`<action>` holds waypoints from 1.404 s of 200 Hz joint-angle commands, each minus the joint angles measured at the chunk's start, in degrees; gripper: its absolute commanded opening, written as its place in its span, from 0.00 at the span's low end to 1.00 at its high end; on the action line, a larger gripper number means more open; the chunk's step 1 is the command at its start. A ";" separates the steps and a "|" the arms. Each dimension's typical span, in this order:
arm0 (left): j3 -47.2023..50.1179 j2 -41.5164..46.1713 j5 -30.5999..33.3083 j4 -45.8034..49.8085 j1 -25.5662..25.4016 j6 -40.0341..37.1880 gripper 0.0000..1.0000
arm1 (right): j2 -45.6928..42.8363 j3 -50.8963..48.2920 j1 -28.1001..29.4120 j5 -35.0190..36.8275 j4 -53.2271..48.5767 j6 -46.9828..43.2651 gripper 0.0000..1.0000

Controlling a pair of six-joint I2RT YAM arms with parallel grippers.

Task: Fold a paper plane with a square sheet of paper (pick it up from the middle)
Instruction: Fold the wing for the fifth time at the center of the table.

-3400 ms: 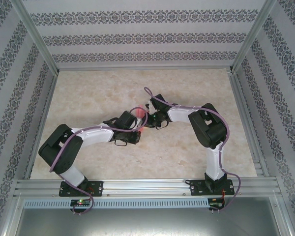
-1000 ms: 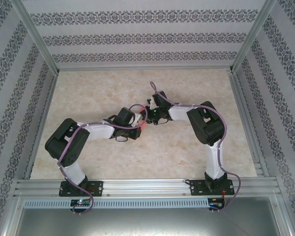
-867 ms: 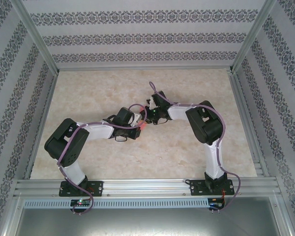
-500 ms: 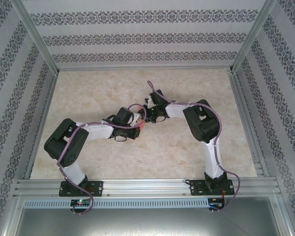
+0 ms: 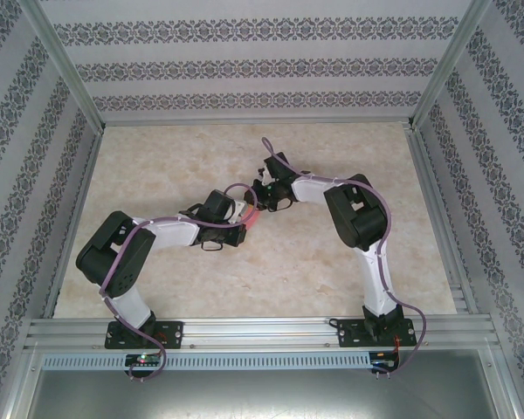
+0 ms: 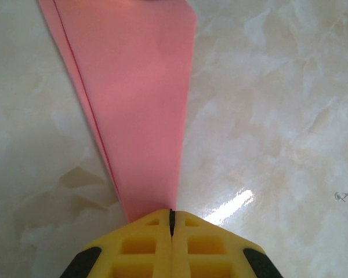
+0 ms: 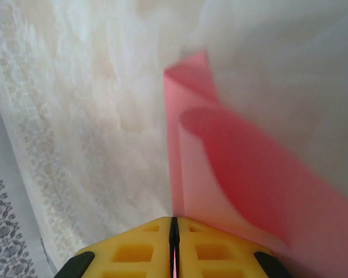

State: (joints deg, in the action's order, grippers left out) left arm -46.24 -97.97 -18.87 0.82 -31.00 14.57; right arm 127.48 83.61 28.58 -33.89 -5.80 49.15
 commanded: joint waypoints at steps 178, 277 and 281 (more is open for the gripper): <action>3.13 -2.04 -1.24 12.20 2.57 0.77 0.00 | -7.87 -2.20 -3.77 -0.81 2.70 -3.63 0.11; 2.25 -2.11 -2.55 12.69 3.34 0.37 0.00 | -21.59 -17.61 -2.04 0.49 4.19 -3.62 0.11; 2.20 -2.17 -2.55 12.85 3.40 0.32 0.00 | -21.14 -17.52 -1.56 -0.75 4.71 -3.23 0.11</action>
State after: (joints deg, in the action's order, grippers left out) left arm -46.04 -97.76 -23.00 2.26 -28.71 15.00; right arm 107.59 66.13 26.28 -31.16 -2.15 46.30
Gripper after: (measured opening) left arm 0.061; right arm 0.110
